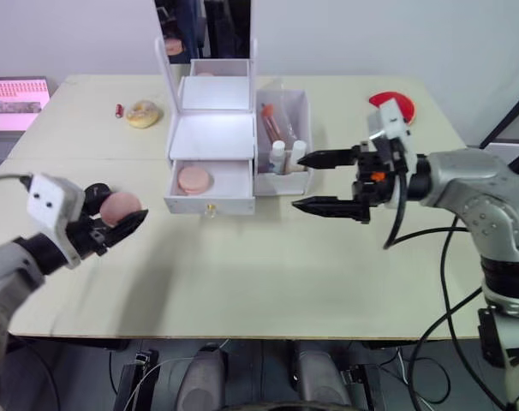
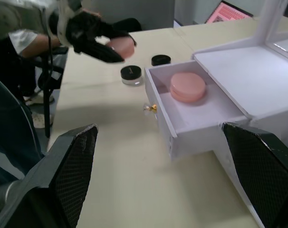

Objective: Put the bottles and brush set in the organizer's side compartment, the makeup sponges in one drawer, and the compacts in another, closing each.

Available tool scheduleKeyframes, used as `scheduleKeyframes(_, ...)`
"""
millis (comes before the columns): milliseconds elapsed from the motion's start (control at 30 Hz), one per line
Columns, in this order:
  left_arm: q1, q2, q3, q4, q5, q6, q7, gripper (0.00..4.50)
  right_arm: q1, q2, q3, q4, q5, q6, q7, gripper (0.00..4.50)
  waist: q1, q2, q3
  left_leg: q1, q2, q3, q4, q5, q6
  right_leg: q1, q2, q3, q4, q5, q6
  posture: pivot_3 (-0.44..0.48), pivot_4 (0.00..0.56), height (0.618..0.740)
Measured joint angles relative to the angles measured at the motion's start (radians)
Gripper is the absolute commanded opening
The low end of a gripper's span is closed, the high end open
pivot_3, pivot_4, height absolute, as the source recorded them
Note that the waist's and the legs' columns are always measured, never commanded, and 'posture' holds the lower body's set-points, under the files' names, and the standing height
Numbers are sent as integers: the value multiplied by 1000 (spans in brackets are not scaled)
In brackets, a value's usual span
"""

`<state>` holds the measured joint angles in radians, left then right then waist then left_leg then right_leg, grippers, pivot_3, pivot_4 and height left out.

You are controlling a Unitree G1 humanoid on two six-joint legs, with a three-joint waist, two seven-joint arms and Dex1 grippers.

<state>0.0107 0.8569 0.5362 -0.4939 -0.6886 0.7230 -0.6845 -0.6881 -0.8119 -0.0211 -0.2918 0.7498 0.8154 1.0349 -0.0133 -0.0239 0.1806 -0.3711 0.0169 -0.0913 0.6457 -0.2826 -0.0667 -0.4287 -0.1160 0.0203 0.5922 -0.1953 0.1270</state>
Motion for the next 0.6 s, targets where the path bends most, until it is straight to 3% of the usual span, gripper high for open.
scheduleKeyframes(100, -176, 70, -36, 88, -45, 18, -70, 2688, 3, -16, -26, -6, 1, -3, 3, 4500, 1, -1, 0, 0, 0, 0, 0, 0, 0, 0, 0, 0, 0, 0, 0, 0, 150, 739)
scheduleKeyframes(233, -424, 88, -210, 219, -46, 5, -176, 2688, 12, -19, -29, -19, -2, -11, -1, 4500, -3, -1, 0, 0, 0, 0, 0, 0, 0, 1, 0, 0, 0, 0, 0, 0, 150, 739)
scheduleKeyframes(400, -590, 5, -458, 377, 58, -59, -290, 2688, 16, -8, -27, -33, -3, -15, -25, 4500, -6, -1, 1, 0, 0, 0, 0, 0, 0, 0, 1, 0, -1, 0, 1, 0, 150, 739)
scheduleKeyframes(600, -744, -123, -589, 576, 186, -164, -338, 2688, 25, -4, -36, -71, 6, 2, -60, 4500, -2, -1, 1, -1, 0, 0, 0, 0, 0, 0, 1, 0, -1, 0, 1, 0, 150, 739)
